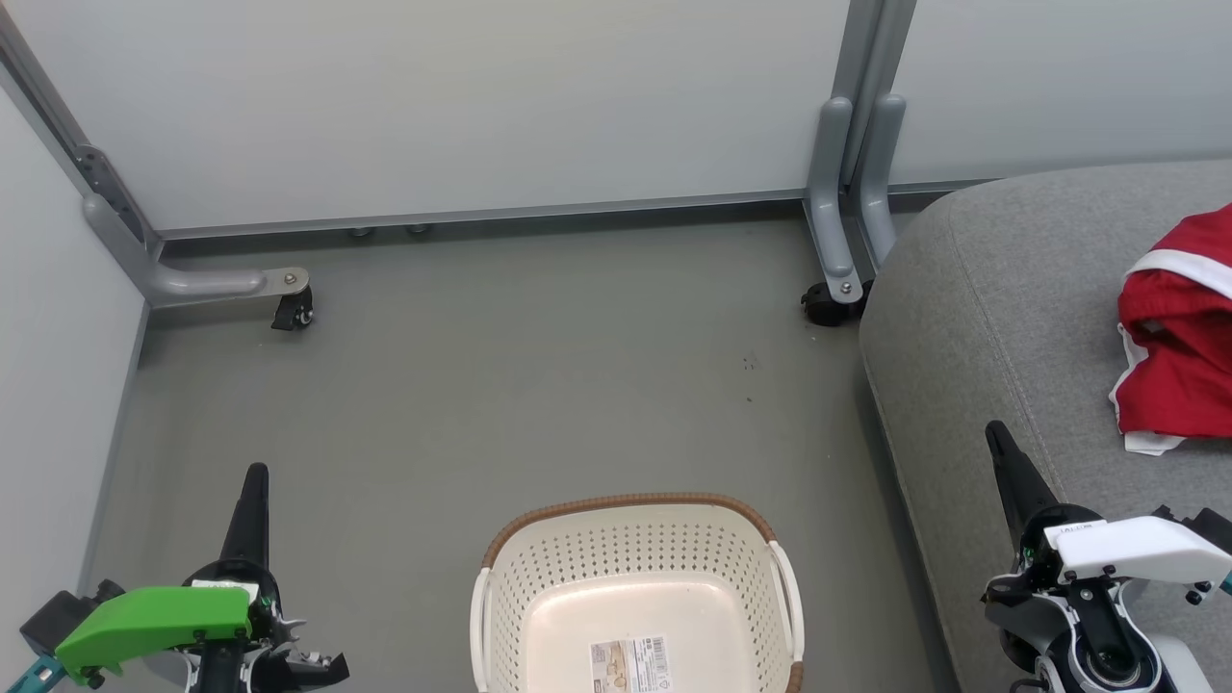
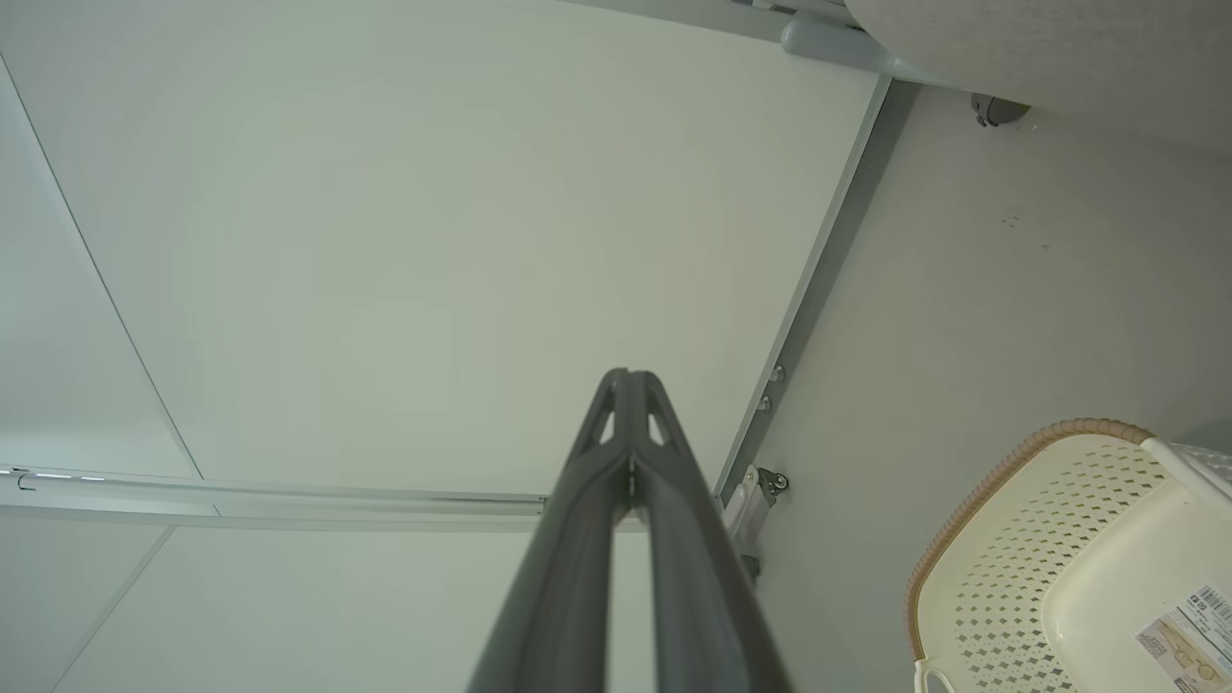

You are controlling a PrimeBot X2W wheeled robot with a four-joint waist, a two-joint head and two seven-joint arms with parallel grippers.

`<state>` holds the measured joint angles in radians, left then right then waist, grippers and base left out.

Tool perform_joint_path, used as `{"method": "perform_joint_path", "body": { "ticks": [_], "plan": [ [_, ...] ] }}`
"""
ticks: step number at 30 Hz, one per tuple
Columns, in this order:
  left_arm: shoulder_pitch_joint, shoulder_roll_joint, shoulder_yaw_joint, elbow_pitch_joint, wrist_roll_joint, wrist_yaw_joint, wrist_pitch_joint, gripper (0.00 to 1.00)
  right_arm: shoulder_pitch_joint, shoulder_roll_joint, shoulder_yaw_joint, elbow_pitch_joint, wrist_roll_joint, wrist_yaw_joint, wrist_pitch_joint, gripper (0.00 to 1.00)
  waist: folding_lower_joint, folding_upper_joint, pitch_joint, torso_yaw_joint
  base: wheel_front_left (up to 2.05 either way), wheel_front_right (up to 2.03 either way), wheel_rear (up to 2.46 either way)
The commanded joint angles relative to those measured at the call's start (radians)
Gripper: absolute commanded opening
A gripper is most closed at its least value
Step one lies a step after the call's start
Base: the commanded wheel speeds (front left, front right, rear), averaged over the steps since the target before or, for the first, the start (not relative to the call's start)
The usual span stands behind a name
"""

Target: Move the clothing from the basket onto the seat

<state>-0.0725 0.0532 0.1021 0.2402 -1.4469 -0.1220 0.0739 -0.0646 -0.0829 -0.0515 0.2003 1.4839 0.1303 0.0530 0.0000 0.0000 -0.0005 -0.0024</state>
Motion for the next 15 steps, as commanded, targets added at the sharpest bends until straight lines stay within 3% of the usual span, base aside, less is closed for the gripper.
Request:
{"method": "perform_joint_path", "body": {
  "ticks": [1, 15],
  "plan": [
    [-0.022, 0.001, 0.006, 0.001, -0.022, -0.004, 0.005, 0.0, -0.015, -0.002, -0.003, 0.004, 0.021, 0.001, 0.007, 0.0, 0.0, 0.0, 0.0, 0.0, 0.0, 0.0, 0.0],
    [-0.036, -0.002, 0.012, 0.005, -0.121, -0.01, 0.031, 0.0, -0.037, 0.0, -0.017, 0.033, 0.12, 0.001, 0.022, 0.0, 0.0, 0.0, 0.002, 0.002, 0.0, 0.0, 0.0]
  ]
}}
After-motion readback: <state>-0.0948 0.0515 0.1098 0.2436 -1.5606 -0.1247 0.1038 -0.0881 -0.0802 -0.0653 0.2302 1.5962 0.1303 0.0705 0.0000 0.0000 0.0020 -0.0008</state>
